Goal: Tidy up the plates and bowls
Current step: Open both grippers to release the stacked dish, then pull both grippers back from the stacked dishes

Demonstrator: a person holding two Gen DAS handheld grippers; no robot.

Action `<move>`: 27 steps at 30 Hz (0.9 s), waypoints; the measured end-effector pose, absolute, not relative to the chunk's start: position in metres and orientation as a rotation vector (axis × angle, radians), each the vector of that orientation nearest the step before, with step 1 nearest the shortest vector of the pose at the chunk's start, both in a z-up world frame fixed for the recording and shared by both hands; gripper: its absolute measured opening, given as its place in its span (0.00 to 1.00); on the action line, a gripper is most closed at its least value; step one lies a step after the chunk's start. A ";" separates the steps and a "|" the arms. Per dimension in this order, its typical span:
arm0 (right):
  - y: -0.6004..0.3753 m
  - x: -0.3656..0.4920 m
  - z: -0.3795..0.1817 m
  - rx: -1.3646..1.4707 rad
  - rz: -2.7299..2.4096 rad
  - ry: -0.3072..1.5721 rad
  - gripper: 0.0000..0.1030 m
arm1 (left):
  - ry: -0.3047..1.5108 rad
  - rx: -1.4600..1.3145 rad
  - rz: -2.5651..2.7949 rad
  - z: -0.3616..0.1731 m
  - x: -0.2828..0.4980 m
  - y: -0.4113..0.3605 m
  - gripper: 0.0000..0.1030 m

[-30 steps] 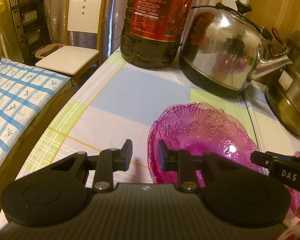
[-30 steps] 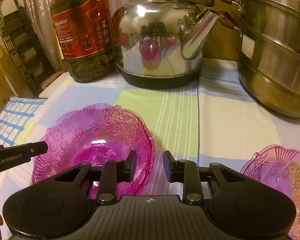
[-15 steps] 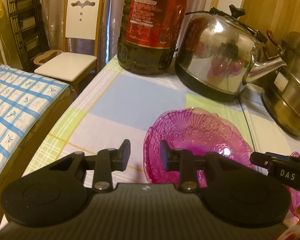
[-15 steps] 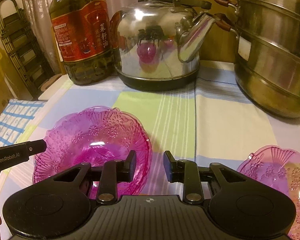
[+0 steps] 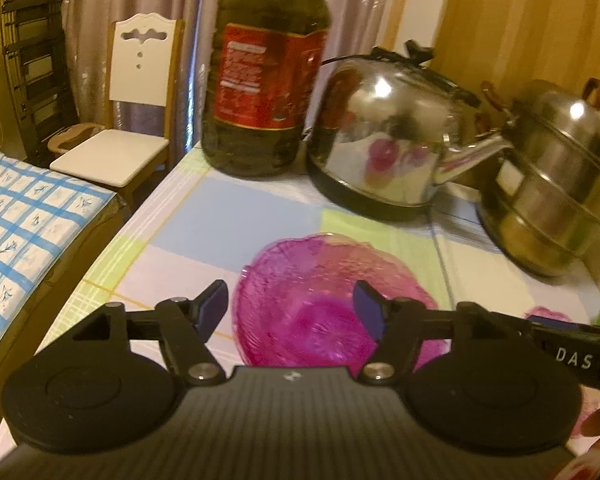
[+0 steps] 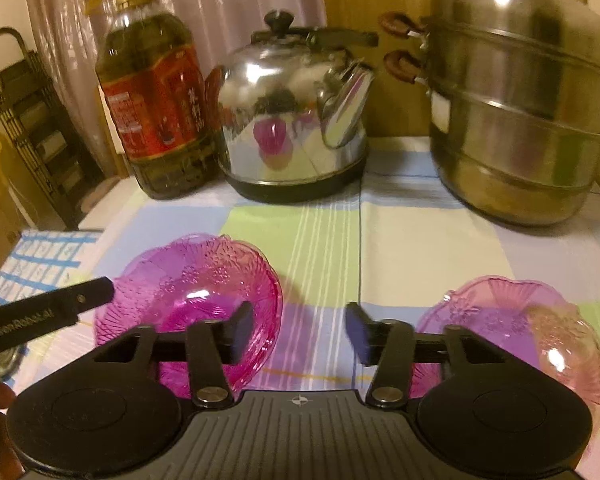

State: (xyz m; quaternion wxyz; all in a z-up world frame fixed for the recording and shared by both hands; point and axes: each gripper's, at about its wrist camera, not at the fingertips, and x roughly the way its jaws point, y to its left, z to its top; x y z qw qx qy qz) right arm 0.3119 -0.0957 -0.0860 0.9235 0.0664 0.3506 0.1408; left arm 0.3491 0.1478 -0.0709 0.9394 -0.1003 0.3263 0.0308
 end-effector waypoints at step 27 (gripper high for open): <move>-0.227 0.087 -0.012 0.222 0.115 0.741 0.66 | 0.717 -0.192 -0.088 -0.014 0.125 0.036 0.87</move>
